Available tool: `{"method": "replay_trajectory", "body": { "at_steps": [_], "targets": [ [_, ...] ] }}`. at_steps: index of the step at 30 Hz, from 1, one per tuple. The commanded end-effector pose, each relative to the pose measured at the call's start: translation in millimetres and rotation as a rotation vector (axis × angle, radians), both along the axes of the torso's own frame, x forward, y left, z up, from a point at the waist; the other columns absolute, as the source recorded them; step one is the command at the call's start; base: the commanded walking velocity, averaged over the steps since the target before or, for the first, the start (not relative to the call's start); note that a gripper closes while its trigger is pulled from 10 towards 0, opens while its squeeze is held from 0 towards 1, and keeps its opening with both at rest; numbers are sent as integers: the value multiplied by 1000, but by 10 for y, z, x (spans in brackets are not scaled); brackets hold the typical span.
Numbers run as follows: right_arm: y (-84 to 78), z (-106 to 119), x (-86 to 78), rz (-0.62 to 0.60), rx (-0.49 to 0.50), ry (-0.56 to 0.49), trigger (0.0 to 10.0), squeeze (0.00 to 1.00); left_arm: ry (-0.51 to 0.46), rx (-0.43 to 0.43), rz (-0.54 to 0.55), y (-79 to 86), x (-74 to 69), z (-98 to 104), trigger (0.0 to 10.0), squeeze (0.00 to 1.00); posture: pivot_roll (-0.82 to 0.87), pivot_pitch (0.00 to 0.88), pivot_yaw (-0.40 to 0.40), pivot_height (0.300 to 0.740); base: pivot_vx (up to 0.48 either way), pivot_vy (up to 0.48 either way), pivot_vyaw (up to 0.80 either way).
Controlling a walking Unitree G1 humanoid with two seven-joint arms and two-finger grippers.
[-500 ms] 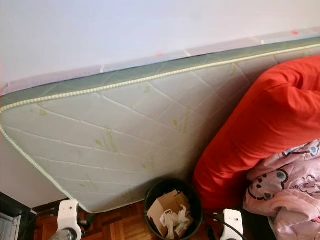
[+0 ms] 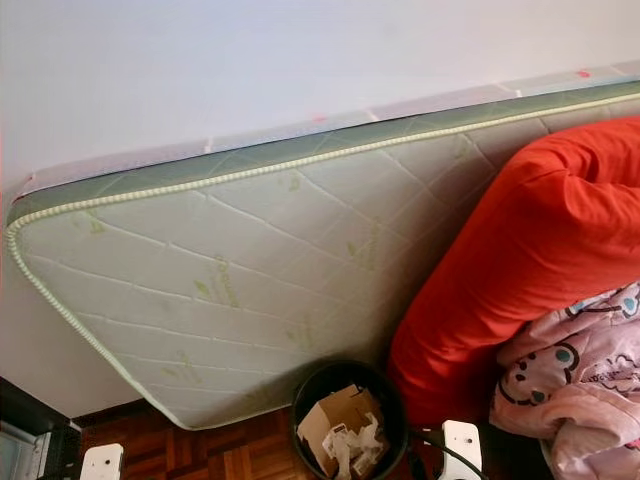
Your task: Clean up the room
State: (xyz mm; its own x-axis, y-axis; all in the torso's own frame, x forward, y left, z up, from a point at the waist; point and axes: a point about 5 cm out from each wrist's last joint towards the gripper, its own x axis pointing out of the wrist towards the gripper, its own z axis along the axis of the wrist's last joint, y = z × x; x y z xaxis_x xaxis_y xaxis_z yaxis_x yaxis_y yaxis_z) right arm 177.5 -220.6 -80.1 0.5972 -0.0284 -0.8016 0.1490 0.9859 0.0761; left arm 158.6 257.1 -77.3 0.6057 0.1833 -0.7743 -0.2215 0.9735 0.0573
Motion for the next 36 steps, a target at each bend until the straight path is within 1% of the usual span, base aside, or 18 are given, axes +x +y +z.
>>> {"method": "replay_trajectory", "body": {
  "at_steps": [1,4,7,11,15,21,26,31,33,36],
  "targets": [
    [-10,-16,-34,4,-6,22,10000,0,38,-3,-5,-3,-79,-38,10000,0,80,0,-1,740,0,0,0],
    [-41,-3,-17,-13,-12,21,10000,0,52,-1,-19,-19,-99,-52,10000,0,70,0,0,740,0,0,0],
    [-34,0,-8,-15,-10,16,10000,0,54,-1,-26,-16,-111,-55,10000,0,76,0,-3,740,0,0,0],
    [-17,-10,-25,-9,-6,15,10000,0,34,-3,-41,-69,-52,-46,10000,0,89,0,-8,740,0,0,0],
    [2,-24,-50,15,-6,21,10000,0,35,1,-49,-96,-43,-50,10000,0,103,0,-12,740,0,0,0],
    [6,-31,-63,30,-11,27,10000,0,36,5,-56,-103,-21,-44,10000,0,103,0,-9,740,0,0,0],
    [1,-31,-62,10,-6,29,10000,0,34,12,-75,-100,5,-32,10000,0,99,0,-1,740,0,0,0],
    [21,-51,-95,16,2,45,10000,0,46,18,-90,-101,1,-36,10000,0,100,0,2,740,0,0,-636],
    [55,-69,-125,39,7,54,10000,0,77,37,-134,-123,-12,-52,10000,0,100,0,4,740,0,0,-772],
    [70,-78,-137,53,2,61,10000,0,81,41,-144,-129,-12,-54,10000,0,97,0,7,740,0,0,-769]
  ]
}}
